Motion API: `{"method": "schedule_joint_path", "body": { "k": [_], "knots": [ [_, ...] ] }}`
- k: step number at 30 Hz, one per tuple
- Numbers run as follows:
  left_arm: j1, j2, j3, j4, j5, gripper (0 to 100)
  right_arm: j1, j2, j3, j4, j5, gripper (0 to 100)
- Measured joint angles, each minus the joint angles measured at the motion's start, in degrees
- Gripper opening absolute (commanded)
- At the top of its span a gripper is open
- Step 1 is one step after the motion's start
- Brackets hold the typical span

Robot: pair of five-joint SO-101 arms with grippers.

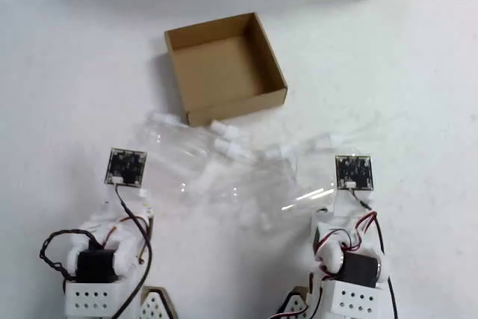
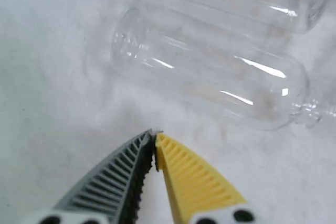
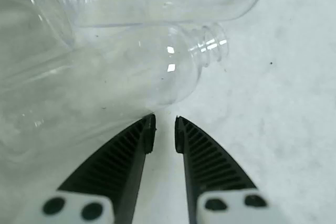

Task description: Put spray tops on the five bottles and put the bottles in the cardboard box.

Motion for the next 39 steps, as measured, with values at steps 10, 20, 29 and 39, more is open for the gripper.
{"method": "schedule_joint_path", "body": {
  "k": [10,20,29,39],
  "knots": [
    [0.00,0.00,0.00,0.00,0.00,2,0.00,0.00,0.00,0.00,0.00,4.2],
    [0.00,0.00,0.00,0.00,0.00,2,0.00,0.00,0.00,0.00,0.00,4.2],
    [0.00,0.00,0.00,0.00,0.00,2,0.00,0.00,0.00,0.00,0.00,4.2],
    [0.00,0.00,0.00,0.00,0.00,2,-2.81,0.00,0.00,0.00,0.00,4.3]
  ]
}}
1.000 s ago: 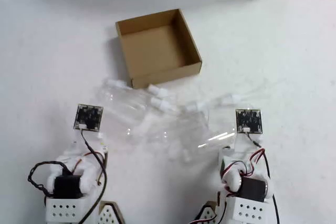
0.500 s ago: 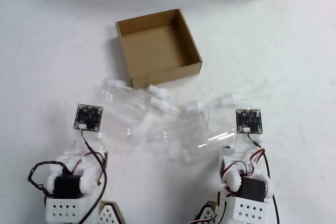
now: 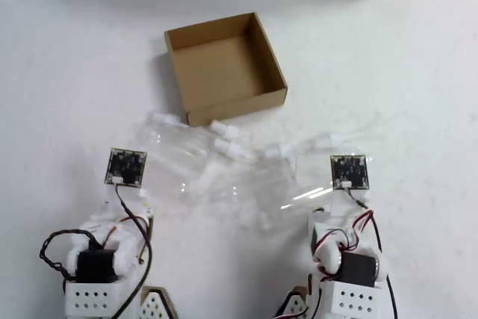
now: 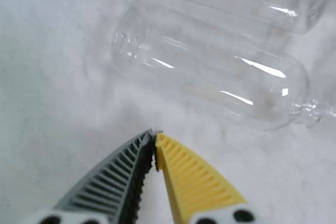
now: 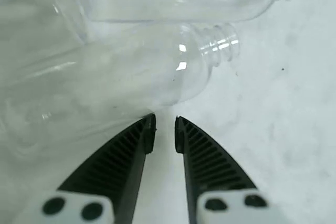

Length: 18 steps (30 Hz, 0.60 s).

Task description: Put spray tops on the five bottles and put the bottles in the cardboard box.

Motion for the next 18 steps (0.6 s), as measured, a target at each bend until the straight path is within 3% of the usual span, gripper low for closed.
{"method": "schedule_joint_path", "body": {
  "k": [18],
  "knots": [
    [-1.14,0.00,-0.62,0.00,0.00,2,-0.53,0.00,0.00,0.00,0.00,4.4]
  ]
}}
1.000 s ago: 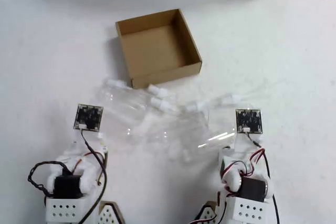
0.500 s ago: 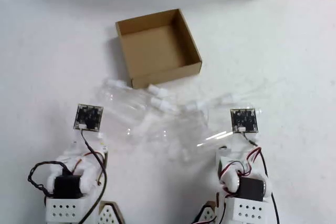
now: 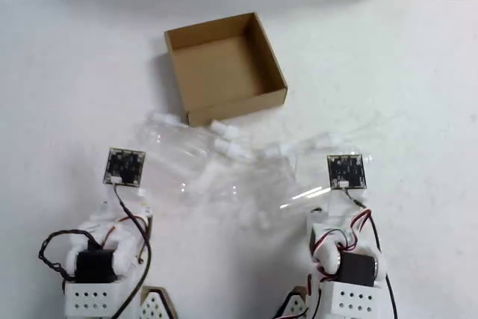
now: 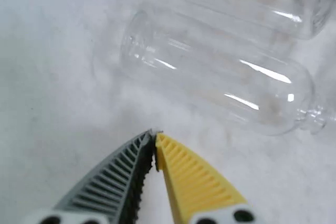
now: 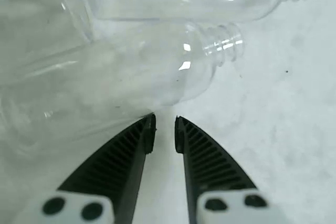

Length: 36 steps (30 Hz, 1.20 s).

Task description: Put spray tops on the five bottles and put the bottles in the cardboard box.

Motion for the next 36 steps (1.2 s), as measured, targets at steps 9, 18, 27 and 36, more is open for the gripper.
{"method": "schedule_joint_path", "body": {
  "k": [9,18,27,36],
  "knots": [
    [-4.66,0.00,-2.11,-8.88,-8.18,2,5.36,0.00,0.00,0.00,0.00,4.5],
    [3.16,0.00,-2.37,-5.19,-38.51,17,5.98,0.00,0.00,0.00,0.26,4.5],
    [10.64,0.00,-7.56,0.70,-53.54,18,5.98,0.00,0.00,0.00,0.26,4.5],
    [23.30,-0.18,-11.34,0.79,-54.86,21,5.98,0.00,0.00,0.00,0.26,4.5]
  ]
}}
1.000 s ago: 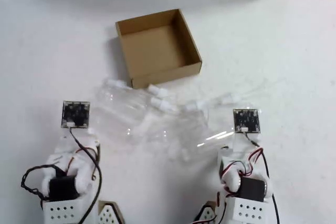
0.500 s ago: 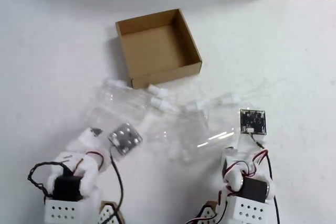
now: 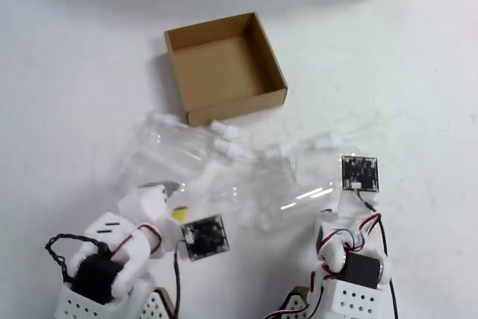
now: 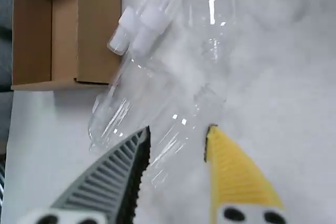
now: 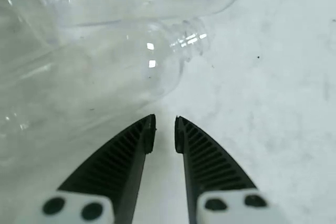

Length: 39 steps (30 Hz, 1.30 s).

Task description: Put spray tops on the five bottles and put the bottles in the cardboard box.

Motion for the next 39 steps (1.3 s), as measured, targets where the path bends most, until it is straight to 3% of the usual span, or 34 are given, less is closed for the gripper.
{"method": "schedule_joint_path", "body": {
  "k": [7,16,23,29,39],
  "knots": [
    [1.85,14.86,-5.10,-3.87,-5.89,21,0.00,0.00,0.00,0.00,0.00,4.5],
    [1.85,49.32,-24.09,-4.48,-13.36,21,0.00,0.00,0.00,0.00,0.00,4.5],
    [-4.04,70.59,-34.02,-4.84,-24.09,21,0.00,0.00,0.00,0.00,0.00,4.5],
    [-5.89,77.54,-36.13,-7.56,-26.02,30,0.00,0.00,0.00,0.00,0.00,4.5],
    [-7.03,81.58,-36.22,-14.07,-27.16,29,0.00,0.00,0.00,0.00,0.00,4.4]
  ]
}}
